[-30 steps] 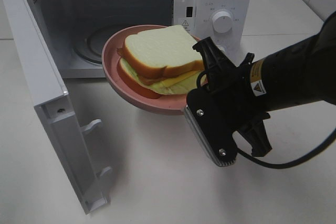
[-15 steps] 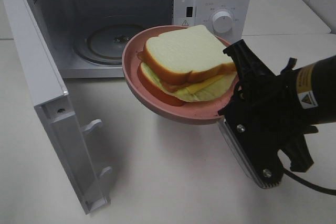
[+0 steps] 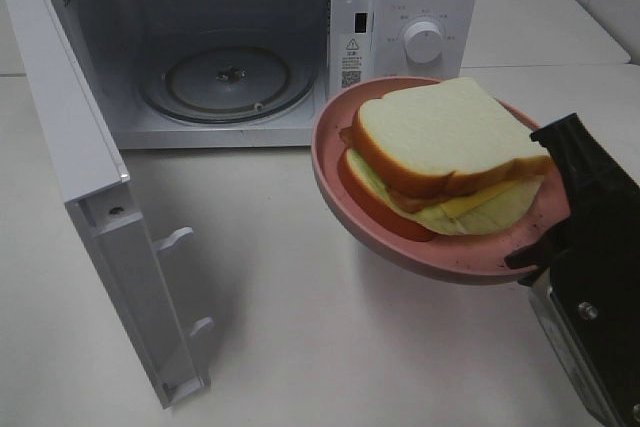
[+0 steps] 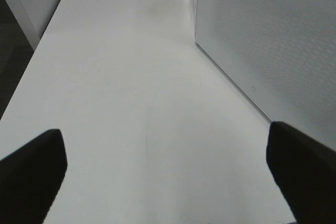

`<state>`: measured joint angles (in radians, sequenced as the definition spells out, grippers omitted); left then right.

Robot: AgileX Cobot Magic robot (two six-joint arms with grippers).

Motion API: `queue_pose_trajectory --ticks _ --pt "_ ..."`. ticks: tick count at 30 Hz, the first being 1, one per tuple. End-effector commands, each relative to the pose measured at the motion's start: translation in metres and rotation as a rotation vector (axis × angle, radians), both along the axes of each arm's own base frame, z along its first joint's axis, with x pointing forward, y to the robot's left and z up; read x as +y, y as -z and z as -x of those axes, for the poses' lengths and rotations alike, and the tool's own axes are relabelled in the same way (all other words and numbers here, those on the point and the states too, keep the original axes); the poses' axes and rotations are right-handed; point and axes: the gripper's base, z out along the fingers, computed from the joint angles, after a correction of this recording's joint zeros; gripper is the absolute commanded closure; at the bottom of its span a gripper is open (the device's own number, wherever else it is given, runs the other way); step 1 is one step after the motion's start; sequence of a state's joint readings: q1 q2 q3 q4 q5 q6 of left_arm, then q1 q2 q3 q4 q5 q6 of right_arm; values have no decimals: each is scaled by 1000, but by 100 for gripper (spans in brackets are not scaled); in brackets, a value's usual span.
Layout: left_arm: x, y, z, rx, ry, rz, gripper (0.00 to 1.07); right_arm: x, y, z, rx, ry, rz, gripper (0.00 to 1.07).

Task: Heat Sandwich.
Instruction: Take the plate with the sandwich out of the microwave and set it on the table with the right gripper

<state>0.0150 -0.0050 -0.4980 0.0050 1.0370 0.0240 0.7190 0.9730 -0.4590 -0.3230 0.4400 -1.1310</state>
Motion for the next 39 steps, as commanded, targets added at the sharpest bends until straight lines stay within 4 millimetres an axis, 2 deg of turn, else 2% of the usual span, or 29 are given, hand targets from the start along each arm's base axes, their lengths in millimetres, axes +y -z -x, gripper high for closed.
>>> queue_pose_trajectory --ticks 1,7,16,39 --pt "0 1 2 -25 2 5 8 -6 -6 4 -7 60 -26 106" --pt "0 1 2 -25 2 5 8 -15 -6 4 -3 161 3 107" --pt "0 1 2 -25 2 5 8 -31 -7 1 -23 412 35 107" --pt "0 1 2 -25 2 5 8 -60 -5 14 31 1001 35 107"
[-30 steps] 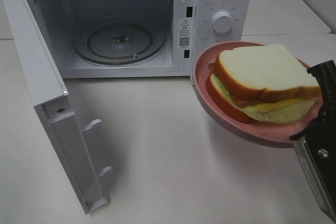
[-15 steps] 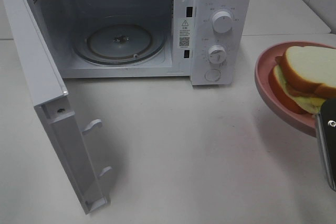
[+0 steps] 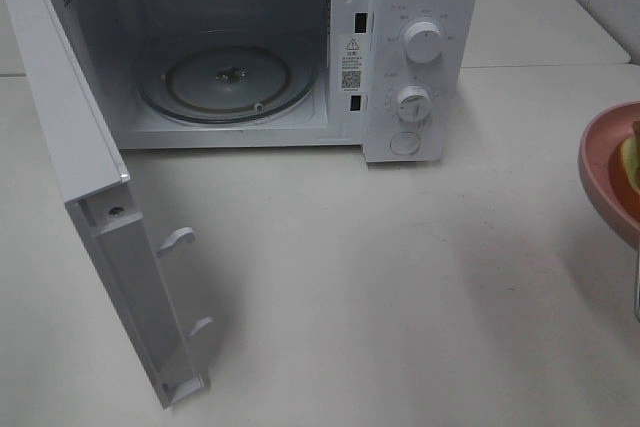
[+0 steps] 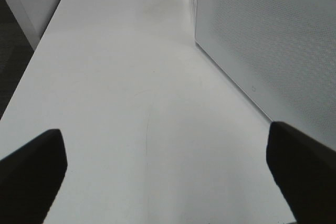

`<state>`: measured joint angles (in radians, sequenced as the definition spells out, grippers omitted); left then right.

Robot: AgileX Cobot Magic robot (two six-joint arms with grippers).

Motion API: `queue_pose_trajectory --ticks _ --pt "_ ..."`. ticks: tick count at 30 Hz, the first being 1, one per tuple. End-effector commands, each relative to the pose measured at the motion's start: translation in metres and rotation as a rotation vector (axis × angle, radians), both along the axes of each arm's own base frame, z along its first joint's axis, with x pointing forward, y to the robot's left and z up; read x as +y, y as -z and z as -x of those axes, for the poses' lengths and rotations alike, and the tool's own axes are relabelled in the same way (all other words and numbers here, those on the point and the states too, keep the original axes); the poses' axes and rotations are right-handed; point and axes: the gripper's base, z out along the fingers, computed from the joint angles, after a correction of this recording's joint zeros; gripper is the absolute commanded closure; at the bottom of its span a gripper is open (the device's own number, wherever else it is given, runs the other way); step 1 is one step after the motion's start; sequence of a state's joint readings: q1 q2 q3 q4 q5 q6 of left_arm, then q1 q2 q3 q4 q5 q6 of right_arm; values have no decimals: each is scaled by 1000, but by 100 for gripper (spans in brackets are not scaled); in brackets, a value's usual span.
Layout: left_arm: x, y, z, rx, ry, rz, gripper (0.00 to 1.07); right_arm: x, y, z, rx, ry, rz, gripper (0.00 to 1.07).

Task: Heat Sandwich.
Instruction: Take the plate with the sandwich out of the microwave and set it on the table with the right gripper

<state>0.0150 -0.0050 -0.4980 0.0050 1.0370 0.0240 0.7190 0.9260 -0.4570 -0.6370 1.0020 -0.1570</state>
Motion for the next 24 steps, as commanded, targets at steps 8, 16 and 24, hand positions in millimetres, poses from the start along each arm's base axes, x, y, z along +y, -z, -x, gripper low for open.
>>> queue_pose_trajectory --ticks 8,16,24 --pt "0 1 2 -25 2 5 8 -5 1 0 -51 222 -15 106" --pt "0 1 2 -25 2 5 8 2 9 -9 -56 350 -16 106" --pt "0 1 2 -25 2 5 8 17 8 -29 -135 499 -43 106"
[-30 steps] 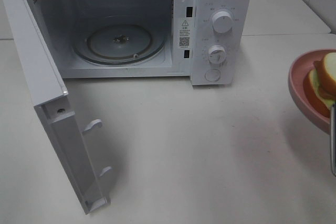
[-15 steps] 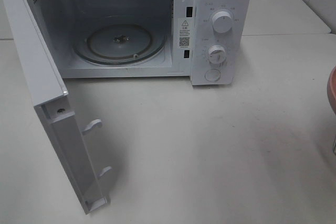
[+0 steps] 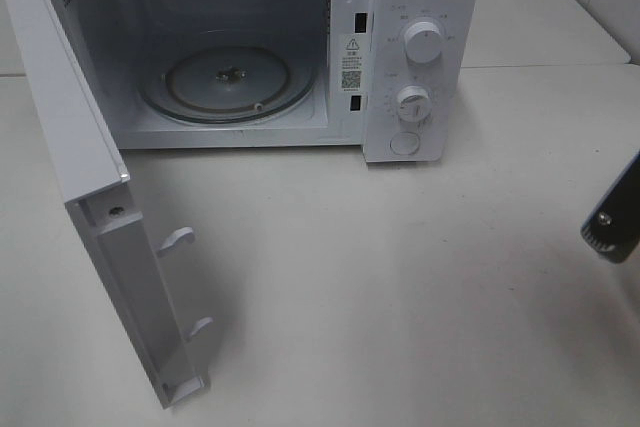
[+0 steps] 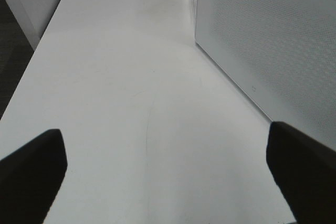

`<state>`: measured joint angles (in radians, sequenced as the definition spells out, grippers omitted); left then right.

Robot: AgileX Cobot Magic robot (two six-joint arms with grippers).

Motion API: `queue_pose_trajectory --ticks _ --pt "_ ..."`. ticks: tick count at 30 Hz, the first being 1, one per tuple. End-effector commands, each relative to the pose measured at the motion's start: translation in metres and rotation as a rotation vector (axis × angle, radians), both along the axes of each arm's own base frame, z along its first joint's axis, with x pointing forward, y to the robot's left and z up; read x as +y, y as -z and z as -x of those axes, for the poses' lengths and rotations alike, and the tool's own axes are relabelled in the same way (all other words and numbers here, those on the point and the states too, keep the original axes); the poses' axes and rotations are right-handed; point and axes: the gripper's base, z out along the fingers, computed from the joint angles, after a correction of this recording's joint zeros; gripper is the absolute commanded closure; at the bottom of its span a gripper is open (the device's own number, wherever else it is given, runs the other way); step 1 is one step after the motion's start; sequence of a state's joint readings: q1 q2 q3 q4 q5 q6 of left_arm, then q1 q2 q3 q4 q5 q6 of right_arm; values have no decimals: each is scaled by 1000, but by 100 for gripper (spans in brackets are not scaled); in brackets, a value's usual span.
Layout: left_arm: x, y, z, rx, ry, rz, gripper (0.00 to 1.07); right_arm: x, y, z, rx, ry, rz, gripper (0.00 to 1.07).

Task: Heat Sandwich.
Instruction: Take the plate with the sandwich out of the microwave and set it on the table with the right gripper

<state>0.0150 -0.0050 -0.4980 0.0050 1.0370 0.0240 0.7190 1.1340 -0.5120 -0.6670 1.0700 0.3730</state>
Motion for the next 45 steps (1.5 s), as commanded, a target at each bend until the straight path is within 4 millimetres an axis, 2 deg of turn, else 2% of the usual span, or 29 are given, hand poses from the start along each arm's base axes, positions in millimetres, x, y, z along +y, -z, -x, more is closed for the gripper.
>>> queue_pose_trajectory --ticks 1,9,26,37,45 --pt "0 1 2 -25 2 5 8 4 -4 -9 -55 38 18 106" --pt "0 1 2 -25 2 5 8 26 1 -34 -60 125 25 105" --pt "0 1 2 -25 2 5 8 53 25 -64 -15 191 46 104" --pt "0 1 2 -25 2 5 8 42 47 -83 14 233 28 104" --pt "0 1 2 -25 2 5 8 25 65 -98 12 320 15 104"
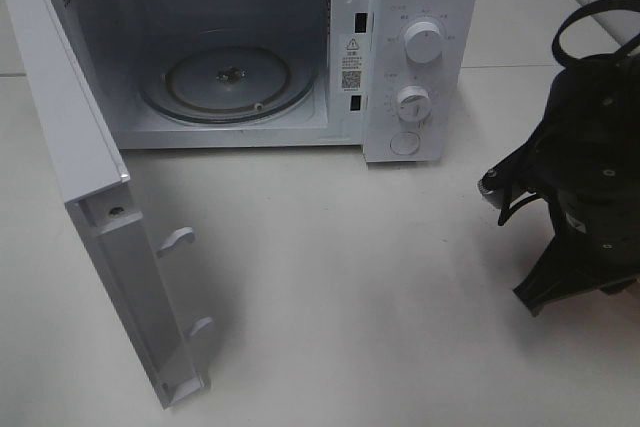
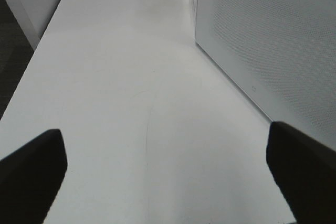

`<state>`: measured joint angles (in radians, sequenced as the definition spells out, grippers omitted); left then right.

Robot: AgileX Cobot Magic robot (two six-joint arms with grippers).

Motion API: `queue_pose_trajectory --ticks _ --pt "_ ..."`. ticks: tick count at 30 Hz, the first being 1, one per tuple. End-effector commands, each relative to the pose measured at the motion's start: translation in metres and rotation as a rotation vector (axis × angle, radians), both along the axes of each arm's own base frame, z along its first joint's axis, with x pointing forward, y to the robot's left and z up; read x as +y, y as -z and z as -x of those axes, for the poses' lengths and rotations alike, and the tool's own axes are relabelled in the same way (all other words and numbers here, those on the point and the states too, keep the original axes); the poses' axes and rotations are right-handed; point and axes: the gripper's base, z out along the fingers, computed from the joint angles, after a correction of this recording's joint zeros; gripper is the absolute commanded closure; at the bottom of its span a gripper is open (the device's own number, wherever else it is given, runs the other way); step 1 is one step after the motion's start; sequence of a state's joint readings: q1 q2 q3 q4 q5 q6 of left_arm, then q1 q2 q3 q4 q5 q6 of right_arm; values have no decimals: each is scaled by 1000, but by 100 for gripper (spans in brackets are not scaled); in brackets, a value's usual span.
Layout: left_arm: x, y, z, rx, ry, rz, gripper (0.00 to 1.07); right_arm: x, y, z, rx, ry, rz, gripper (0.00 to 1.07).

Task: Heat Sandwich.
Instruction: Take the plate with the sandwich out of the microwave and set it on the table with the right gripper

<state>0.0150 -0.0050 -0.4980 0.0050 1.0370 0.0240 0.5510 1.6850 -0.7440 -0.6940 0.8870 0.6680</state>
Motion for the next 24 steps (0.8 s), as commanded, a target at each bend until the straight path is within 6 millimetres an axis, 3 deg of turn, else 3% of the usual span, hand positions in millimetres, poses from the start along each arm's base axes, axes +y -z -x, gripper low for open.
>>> queue_pose_trajectory --ticks 1,14,24 --pt "0 1 2 -25 2 5 8 -7 2 -7 -11 12 34 104" --pt "0 1 2 -25 2 5 8 -20 37 -18 53 50 51 104" --pt "0 1 2 -25 2 5 8 -19 47 -18 77 47 50 100"
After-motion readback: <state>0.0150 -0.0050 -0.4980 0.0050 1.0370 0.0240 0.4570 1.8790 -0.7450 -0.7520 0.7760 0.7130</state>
